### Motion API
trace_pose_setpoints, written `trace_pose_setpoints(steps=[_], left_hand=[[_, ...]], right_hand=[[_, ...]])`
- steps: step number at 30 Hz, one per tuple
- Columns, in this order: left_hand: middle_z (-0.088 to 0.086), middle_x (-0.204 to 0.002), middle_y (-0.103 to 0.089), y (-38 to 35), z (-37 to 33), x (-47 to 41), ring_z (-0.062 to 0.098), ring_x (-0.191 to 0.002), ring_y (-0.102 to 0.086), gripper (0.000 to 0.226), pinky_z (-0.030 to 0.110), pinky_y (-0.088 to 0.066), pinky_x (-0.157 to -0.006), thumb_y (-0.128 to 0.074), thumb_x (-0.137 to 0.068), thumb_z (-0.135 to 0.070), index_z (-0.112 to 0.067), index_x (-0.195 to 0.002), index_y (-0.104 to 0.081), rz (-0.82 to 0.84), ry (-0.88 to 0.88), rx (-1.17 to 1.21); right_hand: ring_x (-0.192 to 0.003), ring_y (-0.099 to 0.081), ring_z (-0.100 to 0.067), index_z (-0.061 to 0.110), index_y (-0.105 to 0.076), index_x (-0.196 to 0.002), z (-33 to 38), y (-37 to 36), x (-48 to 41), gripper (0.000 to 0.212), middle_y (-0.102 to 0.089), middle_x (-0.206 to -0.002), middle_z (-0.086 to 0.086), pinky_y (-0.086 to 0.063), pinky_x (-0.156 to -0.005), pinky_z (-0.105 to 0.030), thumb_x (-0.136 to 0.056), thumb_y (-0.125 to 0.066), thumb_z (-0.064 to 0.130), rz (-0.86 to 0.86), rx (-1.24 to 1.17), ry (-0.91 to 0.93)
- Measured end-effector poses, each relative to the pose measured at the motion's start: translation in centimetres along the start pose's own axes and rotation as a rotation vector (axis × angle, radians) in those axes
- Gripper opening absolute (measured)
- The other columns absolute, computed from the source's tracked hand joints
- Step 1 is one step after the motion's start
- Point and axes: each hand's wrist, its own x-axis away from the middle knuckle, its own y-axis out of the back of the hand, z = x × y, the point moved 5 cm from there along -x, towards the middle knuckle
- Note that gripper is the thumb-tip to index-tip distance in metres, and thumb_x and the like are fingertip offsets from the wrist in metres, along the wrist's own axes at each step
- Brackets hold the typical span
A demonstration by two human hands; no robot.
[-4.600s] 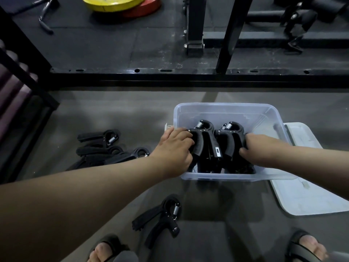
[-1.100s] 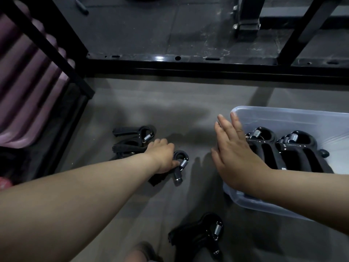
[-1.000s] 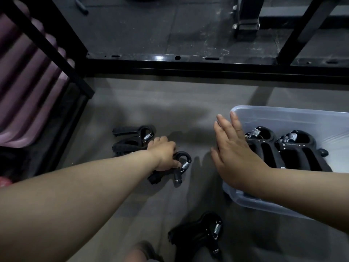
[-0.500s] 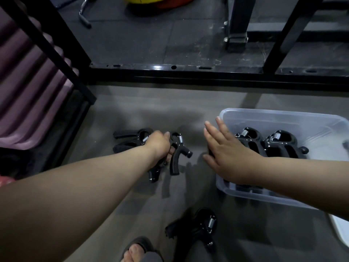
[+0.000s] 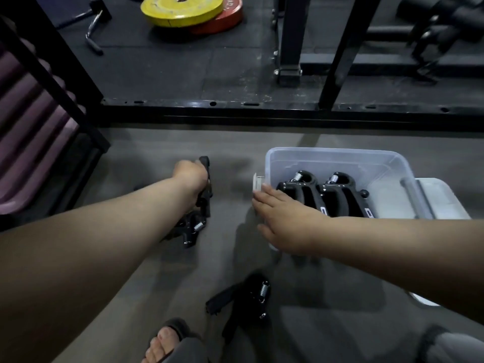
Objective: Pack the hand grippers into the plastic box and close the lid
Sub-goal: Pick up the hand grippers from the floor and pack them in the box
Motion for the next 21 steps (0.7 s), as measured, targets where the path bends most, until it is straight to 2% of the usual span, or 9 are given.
trace_pose_setpoints(steps=[1, 3, 5, 7, 9, 13, 15, 18, 21], left_hand=[[0.017, -0.081, -0.063, -0.2, -0.3, 0.5, 0.029, -0.066, -0.064, 0.036, 0.031, -0.054, -0.053, -0.039, -0.101, -0.029, 0.0, -0.095, -0.059, -0.021, -0.01, 0.037], [0.016, -0.082, -0.065, -1.1, -1.1, 2.1, 0.028, -0.057, -0.063, 0.038, 0.026, -0.047, -0.039, -0.039, -0.101, -0.033, 0.0, -0.1, -0.059, -0.023, -0.029, 0.076], [0.013, -0.078, -0.066, -2.1, -1.9, 4.0, 0.026, -0.054, -0.063, 0.037, 0.021, -0.044, -0.039, -0.041, -0.1, -0.033, -0.001, -0.1, -0.06, 0.004, -0.079, 0.103], [0.013, -0.077, -0.068, -3.6, -2.7, 5.6, 0.029, -0.06, -0.066, 0.038, 0.024, -0.047, -0.049, -0.044, -0.098, -0.038, -0.003, -0.1, -0.061, 0.068, -0.153, 0.117], [0.013, -0.08, -0.07, -5.2, -3.2, 7.4, 0.028, -0.064, -0.066, 0.041, 0.031, -0.051, -0.055, -0.05, -0.093, -0.045, -0.006, -0.1, -0.061, 0.154, -0.216, 0.12], [0.009, -0.094, -0.07, -7.5, -3.8, 10.0, 0.027, -0.083, -0.07, 0.03, 0.045, -0.059, -0.078, -0.067, -0.08, -0.04, -0.019, -0.098, -0.056, 0.251, -0.258, 0.101], [0.008, -0.097, -0.069, -8.4, -4.2, 10.5, 0.025, -0.084, -0.07, 0.023, 0.043, -0.058, -0.081, -0.069, -0.083, -0.031, -0.021, -0.098, -0.054, 0.273, -0.267, 0.119], [0.012, -0.102, -0.069, -9.1, -5.1, 11.4, 0.024, -0.078, -0.069, 0.017, 0.036, -0.059, -0.07, -0.063, -0.089, -0.027, -0.018, -0.101, -0.056, 0.356, -0.257, 0.116], [0.018, -0.097, -0.071, -9.8, -5.5, 12.3, 0.028, -0.068, -0.067, 0.014, 0.032, -0.054, -0.055, -0.049, -0.096, -0.02, -0.01, -0.098, -0.059, 0.561, -0.075, 0.217]], right_hand=[[-0.149, 0.006, -0.019, 0.008, -0.014, -0.153, 0.1, 0.1, 0.5, 0.065, -0.003, -0.162, -0.006, 0.0, -0.121, -0.033, -0.099, -0.037, 0.036, 0.008, -0.018, 0.0], [-0.149, 0.004, -0.017, 0.009, -0.016, -0.153, 0.4, 0.2, 1.6, 0.063, -0.005, -0.163, -0.004, 0.002, -0.12, -0.028, -0.1, -0.04, 0.032, 0.001, -0.087, 0.011], [-0.149, -0.009, -0.017, 0.011, -0.027, -0.151, 0.7, 0.6, 2.6, 0.055, -0.015, -0.161, -0.004, -0.005, -0.119, -0.024, -0.099, -0.041, 0.025, -0.03, -0.241, -0.006], [-0.137, -0.037, -0.018, 0.018, -0.044, -0.141, -0.1, 1.4, 3.6, 0.048, -0.037, -0.151, -0.003, -0.029, -0.115, -0.031, -0.092, -0.044, 0.022, -0.127, -0.425, -0.113], [-0.121, -0.054, -0.018, 0.023, -0.045, -0.138, -1.3, 2.1, 4.3, 0.056, -0.051, -0.138, -0.001, -0.044, -0.103, -0.034, -0.082, -0.047, 0.029, -0.23, -0.589, -0.222], [-0.102, -0.059, -0.012, 0.029, -0.021, -0.15, -2.2, 2.9, 4.9, 0.081, -0.062, -0.107, 0.008, -0.045, -0.095, -0.036, -0.08, -0.06, 0.035, -0.255, -1.155, -0.206], [-0.105, -0.059, -0.008, 0.033, -0.022, -0.149, -2.5, 3.5, 4.9, 0.081, -0.063, -0.11, 0.007, -0.043, -0.095, -0.03, -0.082, -0.067, 0.037, -0.22, -1.274, -0.172], [-0.11, -0.064, -0.016, 0.032, -0.038, -0.139, -3.8, 4.0, 5.0, 0.066, -0.067, -0.117, -0.003, -0.048, -0.099, -0.044, -0.083, -0.071, 0.018, -0.189, -1.41, -0.234], [-0.105, -0.067, -0.027, 0.021, -0.051, -0.127, -5.9, 3.6, 5.1, 0.054, -0.067, -0.114, -0.012, -0.053, -0.089, -0.056, -0.083, -0.053, -0.011, -0.204, -1.694, -0.341]])
